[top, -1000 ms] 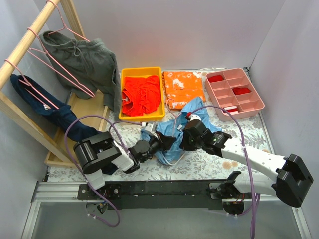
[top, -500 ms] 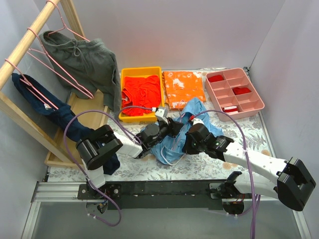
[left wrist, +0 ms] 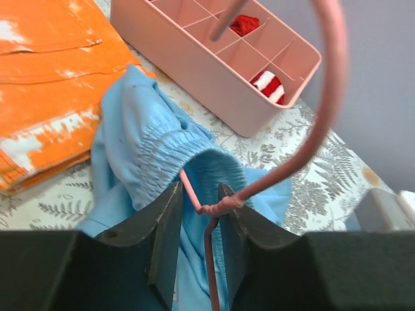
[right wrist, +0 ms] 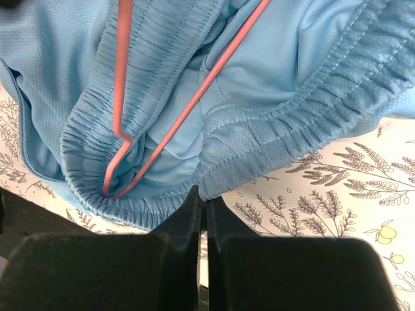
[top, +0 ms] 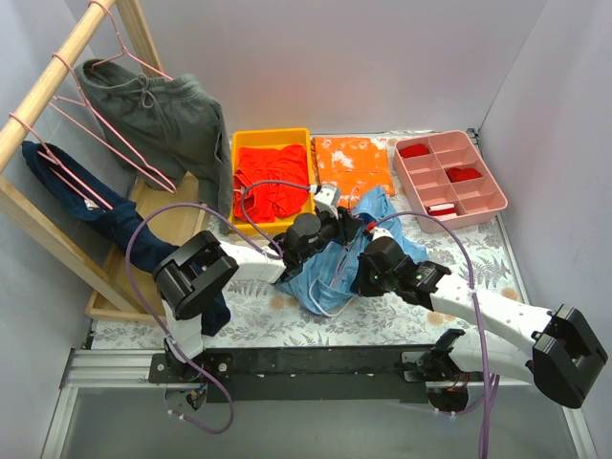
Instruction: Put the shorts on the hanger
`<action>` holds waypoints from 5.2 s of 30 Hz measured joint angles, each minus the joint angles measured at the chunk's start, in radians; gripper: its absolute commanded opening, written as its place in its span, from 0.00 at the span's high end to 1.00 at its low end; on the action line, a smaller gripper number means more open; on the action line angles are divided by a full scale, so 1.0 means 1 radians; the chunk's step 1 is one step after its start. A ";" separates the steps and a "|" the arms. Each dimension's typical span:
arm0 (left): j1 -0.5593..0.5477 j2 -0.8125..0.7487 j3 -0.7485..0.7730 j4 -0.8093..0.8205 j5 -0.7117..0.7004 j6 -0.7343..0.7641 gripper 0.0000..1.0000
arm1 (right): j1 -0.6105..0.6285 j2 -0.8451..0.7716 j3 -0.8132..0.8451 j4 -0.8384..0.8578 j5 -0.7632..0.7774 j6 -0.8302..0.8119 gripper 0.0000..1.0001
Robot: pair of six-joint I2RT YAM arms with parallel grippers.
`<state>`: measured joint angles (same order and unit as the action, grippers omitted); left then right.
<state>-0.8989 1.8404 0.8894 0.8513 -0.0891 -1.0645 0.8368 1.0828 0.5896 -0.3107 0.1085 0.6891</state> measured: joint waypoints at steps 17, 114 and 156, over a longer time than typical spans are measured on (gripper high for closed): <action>0.021 -0.006 0.056 -0.126 0.015 0.090 1.00 | -0.104 -0.006 0.139 -0.055 -0.001 -0.060 0.99; 0.092 -0.615 0.266 -0.983 0.069 0.252 1.00 | -0.166 0.084 0.648 0.403 -0.222 0.328 0.44; 0.057 -0.533 0.276 -0.967 0.034 0.251 0.30 | -0.119 0.139 0.591 0.423 -0.100 0.502 0.99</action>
<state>-0.8417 1.3071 1.1652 -0.1158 -0.0551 -0.8139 0.7177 1.2217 1.1809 0.1123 0.0090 1.1908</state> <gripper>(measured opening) 0.619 0.043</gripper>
